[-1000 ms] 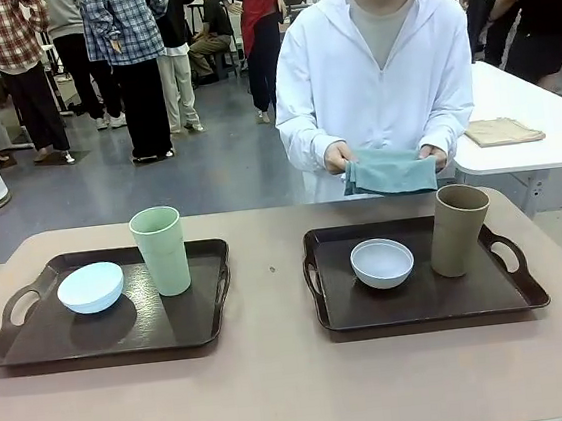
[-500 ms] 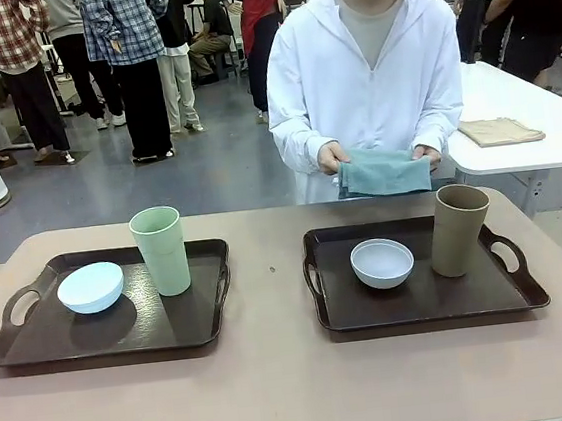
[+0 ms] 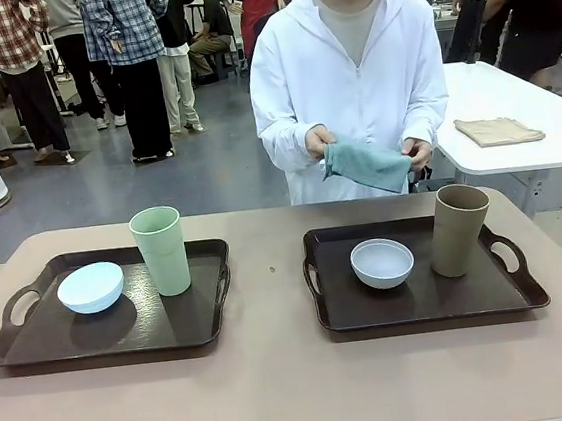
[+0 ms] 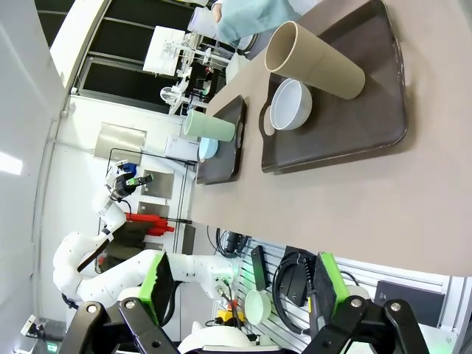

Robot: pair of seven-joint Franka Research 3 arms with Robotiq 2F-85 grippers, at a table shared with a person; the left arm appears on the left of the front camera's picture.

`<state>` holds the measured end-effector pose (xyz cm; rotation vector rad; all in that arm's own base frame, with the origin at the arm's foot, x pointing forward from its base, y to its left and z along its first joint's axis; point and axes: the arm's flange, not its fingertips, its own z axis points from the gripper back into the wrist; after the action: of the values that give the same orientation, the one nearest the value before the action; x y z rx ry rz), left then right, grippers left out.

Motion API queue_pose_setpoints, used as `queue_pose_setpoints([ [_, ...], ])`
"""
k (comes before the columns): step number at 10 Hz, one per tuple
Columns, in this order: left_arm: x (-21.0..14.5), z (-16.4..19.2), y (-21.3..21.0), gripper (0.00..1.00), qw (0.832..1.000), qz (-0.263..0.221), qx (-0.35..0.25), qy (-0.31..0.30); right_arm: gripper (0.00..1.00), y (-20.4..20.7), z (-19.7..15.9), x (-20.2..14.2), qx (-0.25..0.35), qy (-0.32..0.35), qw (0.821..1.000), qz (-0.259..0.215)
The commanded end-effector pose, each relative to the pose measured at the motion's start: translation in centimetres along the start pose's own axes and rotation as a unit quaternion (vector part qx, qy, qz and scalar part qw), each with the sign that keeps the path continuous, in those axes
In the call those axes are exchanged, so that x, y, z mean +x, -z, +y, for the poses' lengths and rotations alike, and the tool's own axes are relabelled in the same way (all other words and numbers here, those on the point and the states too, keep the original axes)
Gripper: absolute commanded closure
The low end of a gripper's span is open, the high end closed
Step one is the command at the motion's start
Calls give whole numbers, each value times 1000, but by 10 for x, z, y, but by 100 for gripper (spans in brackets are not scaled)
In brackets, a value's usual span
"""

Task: Set up a tray with a mat and arrange the tableware.
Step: Pick up the Picnic Bowl and Reusable plastic cup from the Handle tray in front of the human's position and hold them in the air.

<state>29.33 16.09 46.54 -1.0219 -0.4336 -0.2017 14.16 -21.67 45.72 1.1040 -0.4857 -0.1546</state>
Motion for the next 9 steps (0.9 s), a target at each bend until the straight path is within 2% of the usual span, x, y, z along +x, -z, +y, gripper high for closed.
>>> queue_pose_setpoints([
  [1, 1, 0, -1, 0, 1000, -6, -6, 5, 0, -2, 2, 1, 14, -8, 1000, -7],
  [7, 1, 0, -1, 0, 1000, -6, -6, 5, 0, -2, 2, 1, 14, -8, 1000, -7],
  [8, 0, 0, 0, 0, 1000, 0, 0, 0, 0, 0, 1, 0, 0, -1, 1000, 1],
  [9, 17, -14, 15, 0, 1000, 22, 20, 2, 0, 6, 5, 15, 11, -31, 999, 8],
])
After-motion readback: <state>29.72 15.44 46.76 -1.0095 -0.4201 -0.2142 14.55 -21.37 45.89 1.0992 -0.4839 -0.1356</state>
